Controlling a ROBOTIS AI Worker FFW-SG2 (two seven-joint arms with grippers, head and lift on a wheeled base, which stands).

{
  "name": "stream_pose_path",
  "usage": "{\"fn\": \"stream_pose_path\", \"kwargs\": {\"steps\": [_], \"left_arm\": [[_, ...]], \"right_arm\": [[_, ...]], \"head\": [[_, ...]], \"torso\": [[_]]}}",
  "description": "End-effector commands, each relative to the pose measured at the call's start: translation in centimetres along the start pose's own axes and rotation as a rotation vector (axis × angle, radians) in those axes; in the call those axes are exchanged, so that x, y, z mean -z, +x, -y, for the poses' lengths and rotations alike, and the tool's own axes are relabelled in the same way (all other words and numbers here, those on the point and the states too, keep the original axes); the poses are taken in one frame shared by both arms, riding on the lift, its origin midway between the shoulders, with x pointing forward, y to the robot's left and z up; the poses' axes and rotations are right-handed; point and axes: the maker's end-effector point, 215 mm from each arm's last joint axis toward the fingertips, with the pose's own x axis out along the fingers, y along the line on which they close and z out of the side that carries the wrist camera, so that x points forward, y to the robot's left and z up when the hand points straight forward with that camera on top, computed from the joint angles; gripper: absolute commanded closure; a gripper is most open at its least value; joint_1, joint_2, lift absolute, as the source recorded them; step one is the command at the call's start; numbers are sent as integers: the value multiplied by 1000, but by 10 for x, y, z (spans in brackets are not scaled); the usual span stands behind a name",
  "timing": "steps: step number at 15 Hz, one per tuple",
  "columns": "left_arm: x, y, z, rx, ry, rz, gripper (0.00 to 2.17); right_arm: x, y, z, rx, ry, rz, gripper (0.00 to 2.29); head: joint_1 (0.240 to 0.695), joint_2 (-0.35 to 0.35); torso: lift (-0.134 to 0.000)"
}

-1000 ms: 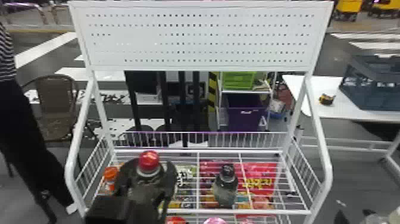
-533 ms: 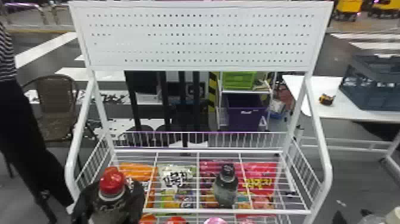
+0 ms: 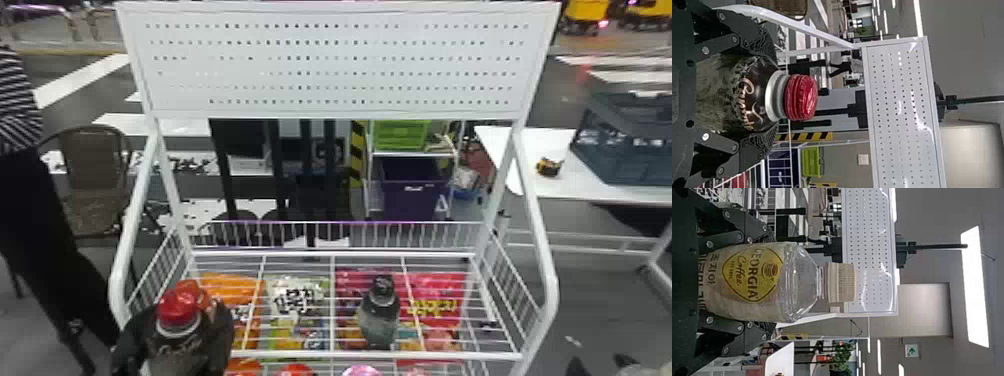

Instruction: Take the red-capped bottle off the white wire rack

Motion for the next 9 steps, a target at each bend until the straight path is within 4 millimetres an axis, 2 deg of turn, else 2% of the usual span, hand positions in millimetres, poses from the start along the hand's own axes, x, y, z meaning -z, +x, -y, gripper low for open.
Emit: {"fn": "stream_pose_path", "kwargs": {"steps": [1, 9], "left_arm": [[-4, -1, 0, 2, -5, 5, 2145], [3, 0, 0, 1, 0, -12, 2145]], "right_arm": [[-2, 0, 0, -1, -2, 4, 1376], [-3, 2, -1, -5, -4, 2, 1376]], "head": [[499, 0], [499, 0]], "torso": [[0], [0]]}}
